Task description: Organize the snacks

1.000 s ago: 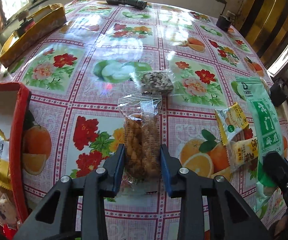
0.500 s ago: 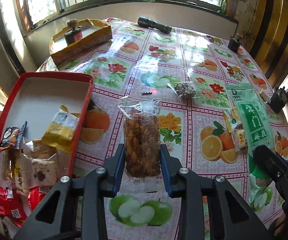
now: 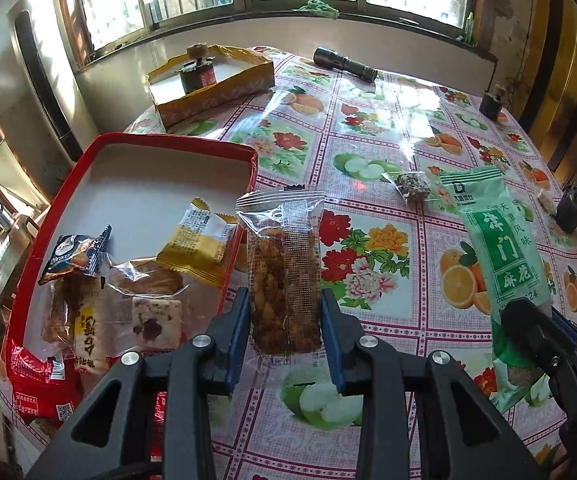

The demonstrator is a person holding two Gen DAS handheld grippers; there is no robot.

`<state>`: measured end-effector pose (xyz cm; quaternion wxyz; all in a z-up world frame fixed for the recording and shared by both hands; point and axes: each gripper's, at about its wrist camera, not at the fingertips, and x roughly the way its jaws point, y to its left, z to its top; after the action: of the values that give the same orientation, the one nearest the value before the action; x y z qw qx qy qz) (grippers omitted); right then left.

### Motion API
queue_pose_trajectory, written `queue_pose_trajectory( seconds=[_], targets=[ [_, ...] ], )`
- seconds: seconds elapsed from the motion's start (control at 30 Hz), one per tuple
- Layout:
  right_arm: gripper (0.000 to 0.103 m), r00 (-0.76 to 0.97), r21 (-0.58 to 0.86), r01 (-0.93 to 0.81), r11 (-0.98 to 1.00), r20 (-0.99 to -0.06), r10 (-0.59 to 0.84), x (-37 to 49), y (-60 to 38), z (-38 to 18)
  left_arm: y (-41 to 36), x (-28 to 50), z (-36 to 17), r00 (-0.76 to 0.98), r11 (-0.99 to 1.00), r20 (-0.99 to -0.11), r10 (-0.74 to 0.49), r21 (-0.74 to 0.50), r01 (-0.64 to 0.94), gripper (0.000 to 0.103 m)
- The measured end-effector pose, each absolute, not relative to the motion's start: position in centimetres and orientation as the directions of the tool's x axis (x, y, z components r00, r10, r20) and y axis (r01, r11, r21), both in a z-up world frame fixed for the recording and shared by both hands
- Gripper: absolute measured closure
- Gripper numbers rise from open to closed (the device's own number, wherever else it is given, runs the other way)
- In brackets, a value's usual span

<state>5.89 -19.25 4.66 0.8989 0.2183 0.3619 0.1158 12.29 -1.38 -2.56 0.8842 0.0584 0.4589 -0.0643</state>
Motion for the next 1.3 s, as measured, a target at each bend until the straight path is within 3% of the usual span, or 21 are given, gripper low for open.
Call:
queue_pose_trajectory(
  seconds=[0.77,1.3],
  targets=[
    [0.077,0.665,0.488,-0.150,0.860,-0.594,0.453,8.1,-14.6,5.0,3.9,12.4,-1.2,0.600,0.996,-0.800,-0.020,0.036,0.082,0.070],
    [0.077,0.611,0.500,-0.242,0.831,-0.587,0.531,11.4,-9.0,5.1,11.3,14.8,-1.5,0.587,0.997,-0.809,0.040,-0.005,-0.075,0.070]
  ],
)
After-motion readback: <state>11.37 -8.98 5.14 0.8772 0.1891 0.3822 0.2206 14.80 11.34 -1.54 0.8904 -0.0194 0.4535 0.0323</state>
